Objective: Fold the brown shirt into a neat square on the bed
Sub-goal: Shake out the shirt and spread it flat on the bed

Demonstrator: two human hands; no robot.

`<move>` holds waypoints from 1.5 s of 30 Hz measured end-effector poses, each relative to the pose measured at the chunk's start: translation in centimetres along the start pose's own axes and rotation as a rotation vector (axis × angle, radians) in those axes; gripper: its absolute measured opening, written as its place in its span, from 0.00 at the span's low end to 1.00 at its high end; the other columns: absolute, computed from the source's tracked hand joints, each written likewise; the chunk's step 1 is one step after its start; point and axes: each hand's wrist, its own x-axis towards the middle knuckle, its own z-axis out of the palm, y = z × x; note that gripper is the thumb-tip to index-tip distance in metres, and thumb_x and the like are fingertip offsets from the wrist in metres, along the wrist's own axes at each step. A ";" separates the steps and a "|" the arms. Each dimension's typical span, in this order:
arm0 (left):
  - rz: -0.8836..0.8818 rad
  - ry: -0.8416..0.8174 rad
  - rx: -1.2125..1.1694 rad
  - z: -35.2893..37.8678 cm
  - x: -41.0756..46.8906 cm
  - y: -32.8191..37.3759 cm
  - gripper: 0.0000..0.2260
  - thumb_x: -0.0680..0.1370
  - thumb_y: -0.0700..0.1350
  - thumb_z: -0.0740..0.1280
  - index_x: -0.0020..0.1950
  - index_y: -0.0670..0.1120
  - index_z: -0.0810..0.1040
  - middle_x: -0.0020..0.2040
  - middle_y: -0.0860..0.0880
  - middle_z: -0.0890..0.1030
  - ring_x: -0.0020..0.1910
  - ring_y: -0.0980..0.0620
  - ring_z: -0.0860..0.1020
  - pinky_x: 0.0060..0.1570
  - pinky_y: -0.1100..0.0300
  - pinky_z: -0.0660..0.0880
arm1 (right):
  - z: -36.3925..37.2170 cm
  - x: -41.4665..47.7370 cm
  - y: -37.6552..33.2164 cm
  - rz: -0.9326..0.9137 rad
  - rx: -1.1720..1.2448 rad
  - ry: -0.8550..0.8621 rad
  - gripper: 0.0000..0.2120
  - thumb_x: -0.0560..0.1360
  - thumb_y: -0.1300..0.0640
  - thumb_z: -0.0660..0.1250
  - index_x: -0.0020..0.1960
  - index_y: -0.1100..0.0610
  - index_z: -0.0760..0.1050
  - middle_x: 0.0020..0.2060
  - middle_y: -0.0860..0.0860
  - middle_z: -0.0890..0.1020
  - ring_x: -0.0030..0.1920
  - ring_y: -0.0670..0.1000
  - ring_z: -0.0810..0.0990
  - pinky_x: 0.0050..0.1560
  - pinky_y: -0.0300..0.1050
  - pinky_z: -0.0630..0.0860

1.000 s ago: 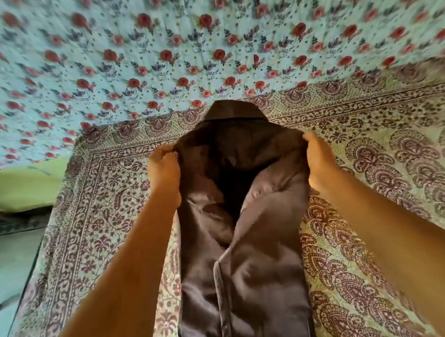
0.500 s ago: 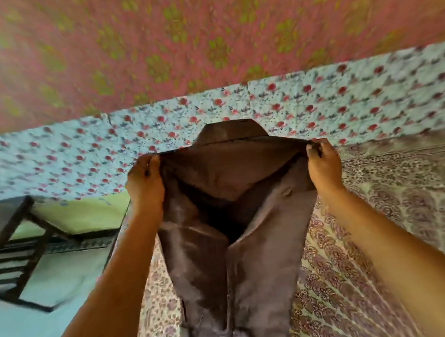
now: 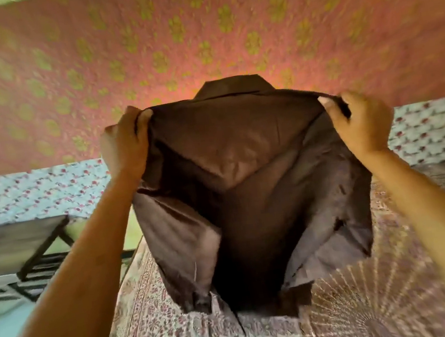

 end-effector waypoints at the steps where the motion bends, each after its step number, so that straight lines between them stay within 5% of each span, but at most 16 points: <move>1: 0.022 0.024 0.010 -1.3 0.0 0.7 0.20 0.80 0.57 0.56 0.44 0.41 0.74 0.33 0.34 0.77 0.32 0.35 0.76 0.29 0.53 0.62 | -1.9 0.2 -0.2 -0.017 -0.035 0.031 0.22 0.79 0.43 0.58 0.32 0.55 0.58 0.23 0.46 0.54 0.22 0.53 0.58 0.24 0.42 0.48; 10: 0.291 0.142 0.098 -9.5 0.8 6.0 0.22 0.80 0.59 0.54 0.33 0.46 0.67 0.26 0.39 0.73 0.26 0.39 0.74 0.29 0.57 0.58 | -14.3 1.6 -0.3 -0.075 -0.185 0.264 0.22 0.78 0.42 0.57 0.33 0.55 0.59 0.24 0.53 0.60 0.23 0.56 0.60 0.27 0.44 0.53; 19: 0.363 -0.076 0.035 -4.3 -1.9 6.8 0.22 0.78 0.58 0.55 0.31 0.44 0.69 0.25 0.39 0.73 0.24 0.39 0.74 0.27 0.57 0.64 | -13.3 -1.3 4.8 -0.205 -0.283 0.098 0.19 0.76 0.51 0.59 0.31 0.61 0.69 0.22 0.61 0.71 0.21 0.61 0.69 0.29 0.40 0.53; 29: 0.248 -0.511 0.197 14.7 -13.8 3.4 0.23 0.76 0.59 0.54 0.30 0.45 0.69 0.23 0.40 0.73 0.22 0.40 0.74 0.26 0.58 0.67 | 0.7 -13.3 17.4 -0.109 -0.294 -0.433 0.19 0.76 0.49 0.56 0.38 0.62 0.75 0.20 0.56 0.72 0.18 0.56 0.70 0.25 0.37 0.61; 32: 0.208 -0.575 0.210 20.4 -16.7 3.2 0.22 0.76 0.56 0.59 0.30 0.41 0.72 0.22 0.38 0.72 0.19 0.40 0.72 0.26 0.69 0.54 | 6.1 -16.4 21.2 -0.030 -0.286 -0.577 0.19 0.78 0.51 0.53 0.47 0.65 0.75 0.21 0.58 0.72 0.18 0.56 0.69 0.24 0.38 0.62; 34: 0.195 -0.610 0.217 24.8 -18.5 2.2 0.21 0.76 0.56 0.59 0.31 0.41 0.72 0.21 0.38 0.72 0.18 0.41 0.72 0.27 0.70 0.53 | 9.8 -18.3 23.9 -0.004 -0.286 -0.614 0.19 0.79 0.52 0.51 0.50 0.66 0.73 0.21 0.58 0.72 0.18 0.56 0.69 0.25 0.37 0.59; 38: 0.108 -0.723 0.215 34.0 -22.4 -0.9 0.25 0.77 0.62 0.50 0.35 0.43 0.69 0.26 0.37 0.75 0.24 0.39 0.75 0.26 0.55 0.68 | 17.2 -22.2 28.8 0.011 -0.297 -0.666 0.17 0.79 0.53 0.50 0.50 0.65 0.71 0.23 0.59 0.72 0.19 0.57 0.69 0.26 0.39 0.59; 45: 0.032 -0.835 0.186 49.0 -31.2 -6.0 0.22 0.77 0.62 0.50 0.34 0.46 0.66 0.26 0.38 0.74 0.24 0.40 0.74 0.26 0.57 0.64 | 31.5 -32.1 36.5 0.053 -0.505 -0.727 0.11 0.78 0.57 0.53 0.49 0.65 0.68 0.31 0.63 0.75 0.28 0.60 0.74 0.29 0.44 0.61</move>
